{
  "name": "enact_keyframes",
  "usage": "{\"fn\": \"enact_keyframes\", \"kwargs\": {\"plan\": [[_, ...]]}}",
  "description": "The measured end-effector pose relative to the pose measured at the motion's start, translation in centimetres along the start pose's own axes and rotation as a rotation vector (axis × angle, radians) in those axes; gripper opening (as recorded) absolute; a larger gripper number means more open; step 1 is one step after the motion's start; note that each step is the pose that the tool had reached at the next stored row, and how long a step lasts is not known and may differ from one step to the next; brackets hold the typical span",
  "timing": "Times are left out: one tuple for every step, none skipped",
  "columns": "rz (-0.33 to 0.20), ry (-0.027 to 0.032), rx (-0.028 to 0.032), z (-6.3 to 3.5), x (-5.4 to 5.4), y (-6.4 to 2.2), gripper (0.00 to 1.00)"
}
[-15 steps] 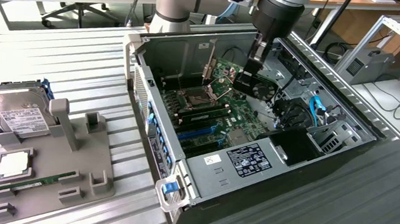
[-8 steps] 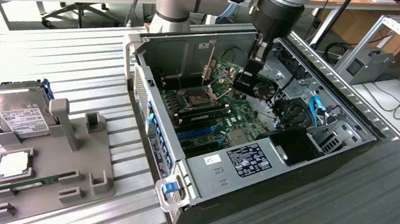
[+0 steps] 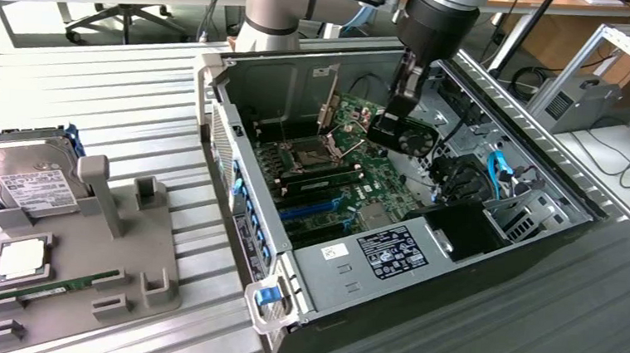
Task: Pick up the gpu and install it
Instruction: 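Insert the gpu into the slot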
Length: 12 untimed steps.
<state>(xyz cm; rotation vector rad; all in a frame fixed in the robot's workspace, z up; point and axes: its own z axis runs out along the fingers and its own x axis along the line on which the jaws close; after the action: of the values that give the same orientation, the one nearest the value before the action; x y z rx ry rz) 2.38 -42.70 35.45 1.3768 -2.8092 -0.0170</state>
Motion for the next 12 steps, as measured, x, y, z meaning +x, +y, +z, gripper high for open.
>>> {"fn": "enact_keyframes", "kwargs": {"plan": [[-0.006, 0.0001, 0.0000, 0.00, 0.00, 0.00, 0.26], [-0.011, 0.0002, 0.0001, 0.00, 0.00, 0.00, 0.26], [-0.016, 0.0002, 0.0001, 0.00, 0.00, 0.00, 0.26], [-0.022, 0.0003, 0.0002, 0.00, 0.00, 0.00, 0.26], [-0.026, 0.0004, 0.0001, 0.00, 0.00, 0.00, 0.26], [-0.031, 0.0005, 0.0002, 0.00, 0.00, 0.00, 0.26], [-0.036, 0.0006, 0.0002, 0.00, 0.00, 0.01, 0.26], [-0.041, 0.0007, 0.0003, 0.00, 0.00, 0.01, 0.26], [-0.045, 0.0007, 0.0003, 0.00, 0.00, 0.01, 0.26], [-0.057, 0.0009, 0.0004, 0.00, -0.01, 0.01, 0.26], [-0.067, 0.0010, 0.0004, 0.00, -0.01, 0.01, 0.26], [-0.075, 0.0012, 0.0005, 0.00, -0.01, 0.01, 0.26]]}}
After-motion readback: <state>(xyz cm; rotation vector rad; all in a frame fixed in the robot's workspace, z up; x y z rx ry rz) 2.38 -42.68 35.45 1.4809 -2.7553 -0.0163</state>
